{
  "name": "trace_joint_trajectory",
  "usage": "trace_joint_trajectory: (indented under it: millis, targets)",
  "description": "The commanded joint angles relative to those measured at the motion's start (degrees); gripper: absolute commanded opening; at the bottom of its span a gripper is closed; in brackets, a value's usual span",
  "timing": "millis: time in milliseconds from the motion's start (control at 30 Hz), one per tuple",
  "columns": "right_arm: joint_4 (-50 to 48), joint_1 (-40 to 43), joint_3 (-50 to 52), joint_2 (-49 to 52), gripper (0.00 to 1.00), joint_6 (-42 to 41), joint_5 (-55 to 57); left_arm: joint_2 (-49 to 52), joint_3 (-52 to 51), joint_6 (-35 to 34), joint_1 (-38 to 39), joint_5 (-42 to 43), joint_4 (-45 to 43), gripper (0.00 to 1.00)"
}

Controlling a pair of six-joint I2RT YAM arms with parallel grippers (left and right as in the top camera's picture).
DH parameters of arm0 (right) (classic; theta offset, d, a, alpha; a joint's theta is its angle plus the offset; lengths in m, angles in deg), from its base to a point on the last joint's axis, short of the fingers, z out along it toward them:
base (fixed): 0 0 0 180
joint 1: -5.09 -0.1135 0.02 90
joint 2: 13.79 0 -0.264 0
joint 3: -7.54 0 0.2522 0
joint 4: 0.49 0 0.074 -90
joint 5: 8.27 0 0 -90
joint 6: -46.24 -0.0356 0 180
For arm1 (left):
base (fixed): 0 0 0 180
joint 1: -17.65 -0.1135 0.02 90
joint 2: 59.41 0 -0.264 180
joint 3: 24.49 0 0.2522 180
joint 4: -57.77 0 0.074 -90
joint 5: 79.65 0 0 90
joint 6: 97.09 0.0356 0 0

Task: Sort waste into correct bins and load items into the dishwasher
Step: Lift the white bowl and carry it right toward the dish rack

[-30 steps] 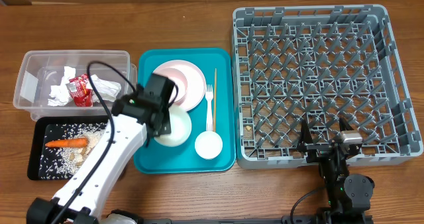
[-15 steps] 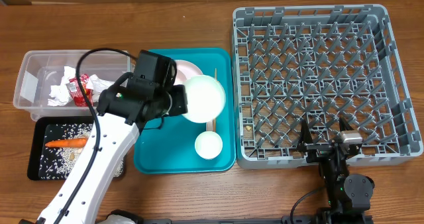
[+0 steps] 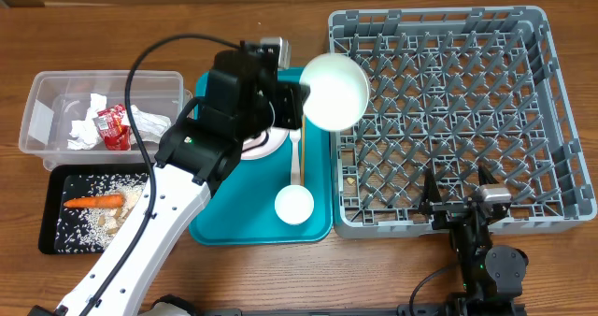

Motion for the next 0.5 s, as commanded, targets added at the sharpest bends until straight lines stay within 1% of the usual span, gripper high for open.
trace_joint_trajectory:
  millis: [0,33,67,100,133,200,333,467]
  targets:
    - [-0.5,0.2,0.6,-0.7,1.00,-7.5,-1.0,0.3,1.3,-1.6,-0.7,-1.7,-5.2,0.04]
    - [-0.5,0.2,0.6,-0.7,1.00,-11.2,-1.0,0.5,1.3,-1.6,-0.9,-1.4,-6.1,0.04]
    - [-0.8,0.2,0.6,-0.7,1.00,-17.5,-2.4,0.9,1.3,-1.6,-1.4,0.1,-7.0,0.04]
    - [-0.9,0.2,0.5,-0.7,1.00,-18.7,-4.6,1.2,1.3,-1.4,-1.8,1.7,-7.1,0.04]
    - [-0.3,0.2,-0.1,-0.7,1.00,-18.8,-8.4,1.5,1.3,-0.9,-2.2,3.7,-6.9,0.04]
    - [2.1,0.2,-2.0,-0.6,1.00,-19.1,-12.1,2.3,1.3,1.4,-3.3,8.0,-6.2,0.04]
    - [8.1,0.2,-9.0,1.3,1.00,-19.2,-11.6,4.3,1.3,1.8,-6.5,12.5,-4.9,0.04]
    - [14.6,0.2,-21.9,9.2,1.00,-19.2,-9.4,6.8,1.3,1.8,-8.5,15.1,-4.2,0.04]
